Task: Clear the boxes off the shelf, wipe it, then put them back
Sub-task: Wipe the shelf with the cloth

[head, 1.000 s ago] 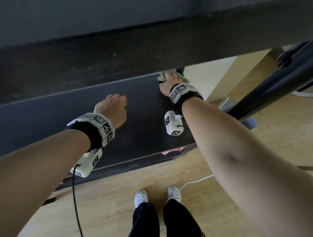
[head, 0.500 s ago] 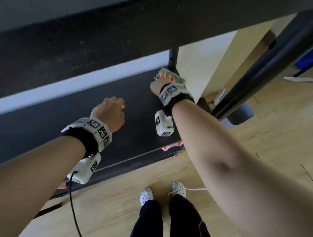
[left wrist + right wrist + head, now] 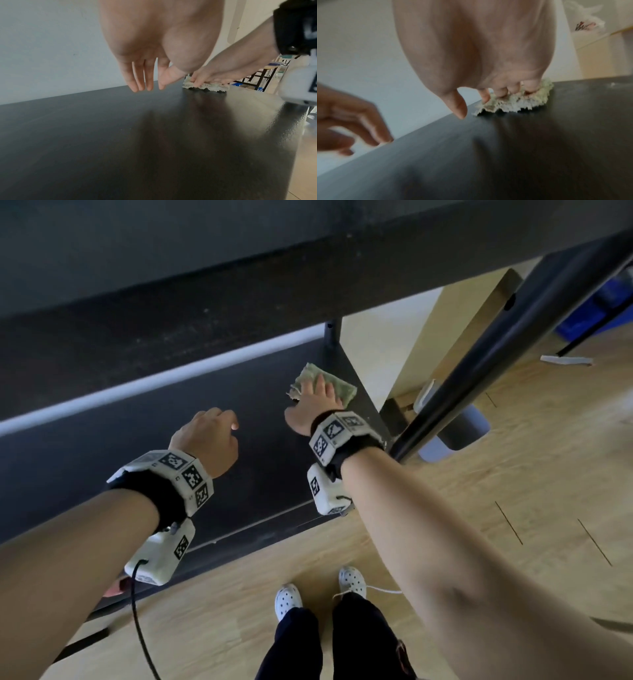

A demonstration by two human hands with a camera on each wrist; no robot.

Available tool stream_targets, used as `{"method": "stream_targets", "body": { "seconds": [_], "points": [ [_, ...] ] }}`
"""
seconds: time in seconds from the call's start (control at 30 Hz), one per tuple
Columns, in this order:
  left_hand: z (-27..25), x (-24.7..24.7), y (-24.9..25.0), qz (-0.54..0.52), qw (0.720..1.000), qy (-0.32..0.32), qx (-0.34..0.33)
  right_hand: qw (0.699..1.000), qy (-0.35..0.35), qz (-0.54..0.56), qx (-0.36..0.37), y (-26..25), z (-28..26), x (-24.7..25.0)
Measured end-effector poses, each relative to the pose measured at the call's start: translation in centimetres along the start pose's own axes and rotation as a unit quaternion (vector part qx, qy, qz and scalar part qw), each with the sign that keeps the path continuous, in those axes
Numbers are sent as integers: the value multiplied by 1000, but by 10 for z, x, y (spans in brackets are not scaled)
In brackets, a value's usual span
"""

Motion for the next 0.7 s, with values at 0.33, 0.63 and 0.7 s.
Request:
{"method": "stream_targets", "body": {
  "seconds": [0.33,0.63,0.7],
  "points": [
    [9,2,14,-17,999,16,-34,999,-11,39,20,-5,6,32],
    [51,-27,93,-2,976,-111,-185,979,73,185,55,22,-44,9],
    [63,-36,104,25,969,-154,-189,983,70,161,57,24,-44,6]
  ]
}}
Point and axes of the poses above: each hand's wrist, its own z-axis towards the middle knuckle, its own x-axis out of the back of the hand, y = z × x, the point moved 5 cm from there along z, towards the middle knuckle, and after that the axes turned 4 degrees about y, right-handed, at the moved point
